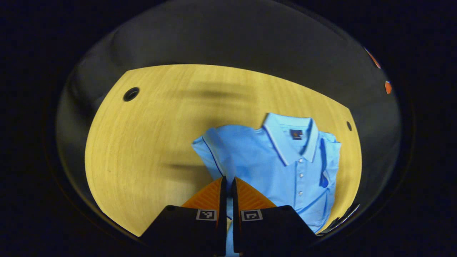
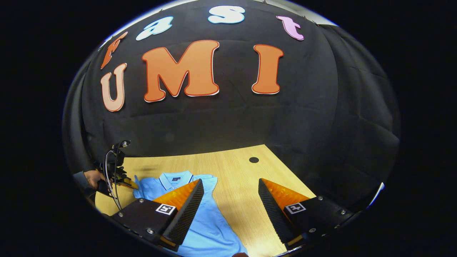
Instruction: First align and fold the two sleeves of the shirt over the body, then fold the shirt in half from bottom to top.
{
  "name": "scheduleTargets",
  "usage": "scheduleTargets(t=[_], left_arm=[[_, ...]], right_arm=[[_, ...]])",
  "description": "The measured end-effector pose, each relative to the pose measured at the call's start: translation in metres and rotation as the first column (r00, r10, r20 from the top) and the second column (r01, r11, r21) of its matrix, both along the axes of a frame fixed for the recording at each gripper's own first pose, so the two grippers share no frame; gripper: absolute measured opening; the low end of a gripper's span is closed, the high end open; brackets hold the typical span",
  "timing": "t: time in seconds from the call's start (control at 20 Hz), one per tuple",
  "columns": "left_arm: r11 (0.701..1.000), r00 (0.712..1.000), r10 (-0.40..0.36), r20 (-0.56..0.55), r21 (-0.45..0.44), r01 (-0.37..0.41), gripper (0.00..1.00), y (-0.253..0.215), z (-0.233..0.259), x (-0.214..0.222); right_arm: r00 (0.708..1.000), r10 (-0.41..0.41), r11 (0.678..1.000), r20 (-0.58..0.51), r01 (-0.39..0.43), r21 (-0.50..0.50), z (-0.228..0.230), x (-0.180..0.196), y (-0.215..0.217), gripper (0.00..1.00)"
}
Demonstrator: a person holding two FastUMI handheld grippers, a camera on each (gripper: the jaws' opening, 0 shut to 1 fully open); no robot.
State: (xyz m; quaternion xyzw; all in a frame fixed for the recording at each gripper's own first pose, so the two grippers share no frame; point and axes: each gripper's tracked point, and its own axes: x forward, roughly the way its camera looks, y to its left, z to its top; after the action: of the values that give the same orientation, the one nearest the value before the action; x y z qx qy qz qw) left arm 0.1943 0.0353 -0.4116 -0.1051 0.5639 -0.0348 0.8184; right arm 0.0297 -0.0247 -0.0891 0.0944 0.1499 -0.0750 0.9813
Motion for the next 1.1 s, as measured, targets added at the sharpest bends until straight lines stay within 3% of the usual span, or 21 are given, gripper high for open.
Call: scheduleTargets(t=[0.25,0.35,0.4,0.5,0.6,1.0,1.05,1.1], left_arm=[[0.988,0.991,-0.126,0.044,-0.084,0.13,0.12,-0.07,0.01,0.009],[0.974,0.981,-0.183,0.066,-0.125,0.19,0.22,-0.089,0.016,0.006],[0.965,0.974,-0.211,0.084,-0.14,0.221,0.51,-0.096,0.019,0.003],[0.955,0.96,-0.253,0.116,-0.126,0.267,0.71,-0.1,0.026,-0.002],[0.956,0.953,-0.269,0.141,-0.086,0.282,0.98,-0.096,0.03,-0.008],[0.981,0.961,-0.165,0.22,-0.061,0.182,0.99,-0.07,0.07,-0.082],[0.984,0.961,-0.153,0.231,-0.05,0.169,0.96,-0.065,0.075,-0.096],[0.986,0.96,-0.146,0.238,-0.038,0.159,1.0,-0.062,0.079,-0.11]], right_arm=[[1.0,-0.009,1.0,-0.007,0.009,-0.012,-0.001,-0.009,-0.005,0.96],[1.0,-0.013,1.0,-0.012,0.013,-0.011,-0.004,-0.012,-0.007,0.96],[1.0,-0.016,1.0,-0.015,0.016,-0.009,-0.005,-0.015,-0.007,0.95],[1.0,-0.019,1.0,-0.018,0.019,-0.002,-0.008,-0.019,-0.009,0.96],[1.0,-0.013,1.0,-0.018,0.013,0.006,-0.009,-0.023,-0.008,0.96],[0.994,0.103,0.995,-0.042,-0.104,-0.005,-0.028,-0.057,-0.007,0.96],[0.992,0.119,0.993,-0.046,-0.12,-0.005,-0.032,-0.065,-0.008,0.96],[0.989,0.136,0.991,-0.053,-0.136,-0.002,-0.036,-0.07,-0.008,0.96]])
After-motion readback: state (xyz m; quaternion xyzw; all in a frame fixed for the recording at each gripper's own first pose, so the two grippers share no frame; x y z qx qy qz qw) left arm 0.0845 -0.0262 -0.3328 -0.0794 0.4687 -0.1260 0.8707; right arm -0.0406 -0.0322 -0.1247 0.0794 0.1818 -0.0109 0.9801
